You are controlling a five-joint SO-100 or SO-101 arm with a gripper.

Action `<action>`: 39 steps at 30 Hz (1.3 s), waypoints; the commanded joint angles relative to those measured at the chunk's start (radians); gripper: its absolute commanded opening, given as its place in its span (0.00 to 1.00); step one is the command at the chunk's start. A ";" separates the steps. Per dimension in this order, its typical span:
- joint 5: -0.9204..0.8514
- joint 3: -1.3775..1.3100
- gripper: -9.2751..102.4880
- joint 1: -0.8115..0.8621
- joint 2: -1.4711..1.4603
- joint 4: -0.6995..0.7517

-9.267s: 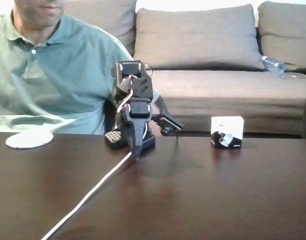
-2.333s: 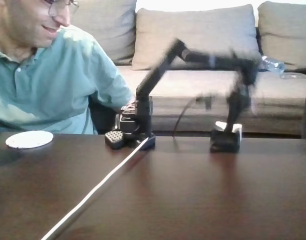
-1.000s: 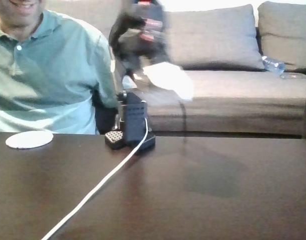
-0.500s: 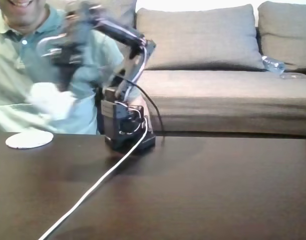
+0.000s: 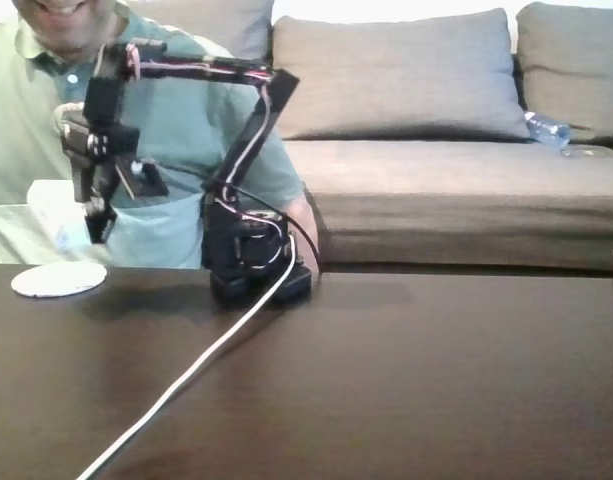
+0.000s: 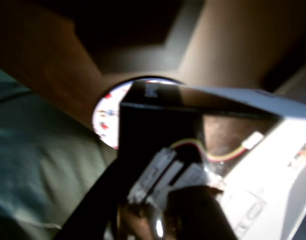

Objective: Grasp a servo box and put it on the zirlivani.

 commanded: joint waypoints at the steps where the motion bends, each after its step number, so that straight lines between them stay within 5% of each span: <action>1: -0.031 0.052 0.09 0.080 -0.077 -0.117; 9: -0.017 0.015 0.09 0.121 -0.365 -0.321; 24: -0.026 -0.245 0.09 0.164 -0.653 -0.313; 30: -0.098 -0.288 0.26 0.164 -0.653 -0.183; 39: -0.115 -0.293 0.27 0.166 -0.649 -0.137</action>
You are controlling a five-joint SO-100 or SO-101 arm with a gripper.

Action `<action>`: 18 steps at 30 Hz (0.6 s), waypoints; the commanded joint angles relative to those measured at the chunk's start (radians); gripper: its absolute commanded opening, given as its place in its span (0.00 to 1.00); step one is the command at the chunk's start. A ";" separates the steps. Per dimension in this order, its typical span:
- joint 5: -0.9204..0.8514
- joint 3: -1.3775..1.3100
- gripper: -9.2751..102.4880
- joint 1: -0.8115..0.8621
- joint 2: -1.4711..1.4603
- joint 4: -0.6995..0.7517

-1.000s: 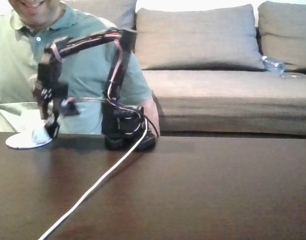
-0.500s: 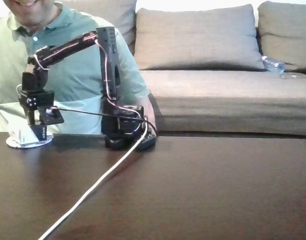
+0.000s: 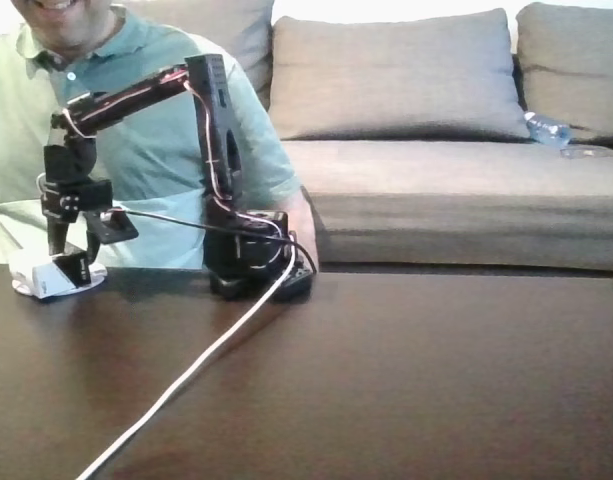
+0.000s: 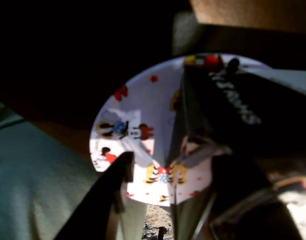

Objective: Grasp a servo box and put it on the zirlivani.

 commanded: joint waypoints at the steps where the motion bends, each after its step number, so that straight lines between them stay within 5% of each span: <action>1: -0.006 -0.006 0.27 -0.005 0.015 0.017; 11: -0.054 0.011 0.27 -0.009 0.140 0.103; 18: -0.058 0.120 0.24 -0.008 0.140 -0.009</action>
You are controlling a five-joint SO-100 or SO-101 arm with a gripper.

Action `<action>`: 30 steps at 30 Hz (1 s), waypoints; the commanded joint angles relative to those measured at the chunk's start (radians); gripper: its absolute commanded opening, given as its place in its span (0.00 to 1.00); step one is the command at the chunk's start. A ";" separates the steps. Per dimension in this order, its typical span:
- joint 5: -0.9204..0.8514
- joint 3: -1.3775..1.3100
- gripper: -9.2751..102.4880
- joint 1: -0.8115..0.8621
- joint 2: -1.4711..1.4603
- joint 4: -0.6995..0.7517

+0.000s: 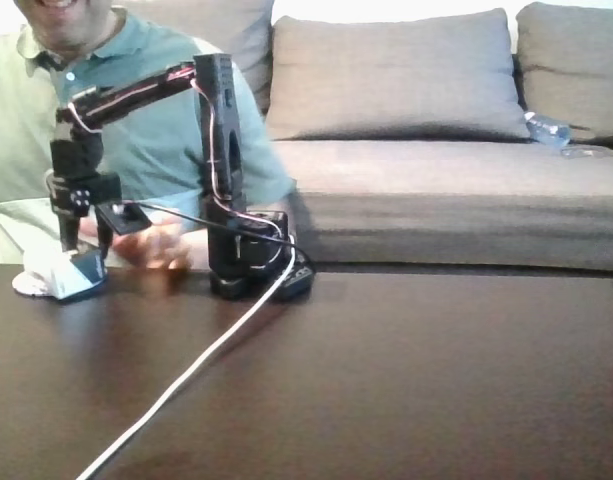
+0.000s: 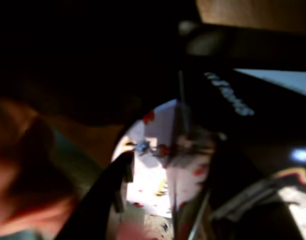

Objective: Grasp a servo box and put it on the zirlivani.

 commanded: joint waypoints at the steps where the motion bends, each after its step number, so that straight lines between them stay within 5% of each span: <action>1: -0.023 0.041 0.21 -0.006 0.044 -0.040; 18: -0.109 0.057 0.15 0.038 0.049 -0.028; 30: -0.106 -0.264 0.15 -0.046 0.061 0.374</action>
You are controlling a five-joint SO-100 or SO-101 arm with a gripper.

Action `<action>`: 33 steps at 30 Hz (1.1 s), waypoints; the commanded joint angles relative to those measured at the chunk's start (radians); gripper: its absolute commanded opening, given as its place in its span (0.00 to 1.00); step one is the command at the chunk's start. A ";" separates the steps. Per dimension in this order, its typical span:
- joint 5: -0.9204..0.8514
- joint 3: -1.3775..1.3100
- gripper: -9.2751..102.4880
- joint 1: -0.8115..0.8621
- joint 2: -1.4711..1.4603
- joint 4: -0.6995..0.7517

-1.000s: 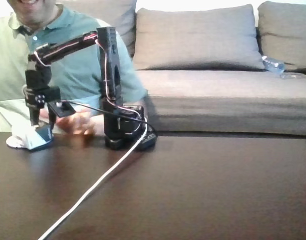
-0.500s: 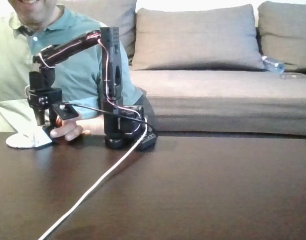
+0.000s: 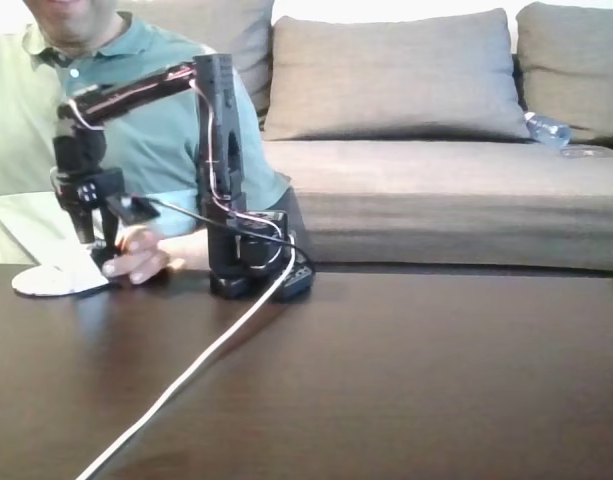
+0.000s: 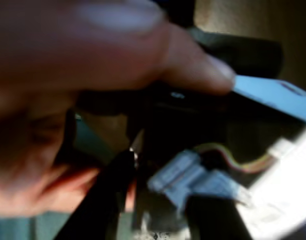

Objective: Grasp a servo box and put it on the zirlivani.

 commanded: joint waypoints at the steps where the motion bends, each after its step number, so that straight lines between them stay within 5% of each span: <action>1: -0.003 -0.124 0.16 -0.063 0.034 0.137; 6: 0.026 -0.140 0.27 -0.080 0.038 0.094; 11: 0.074 -0.210 0.26 -0.112 0.038 0.107; 19: 0.124 -0.387 0.26 -0.189 0.040 0.313; 28: 0.368 -0.732 0.09 -0.310 0.041 0.399; 33: 0.509 -0.874 0.09 -0.403 0.041 0.399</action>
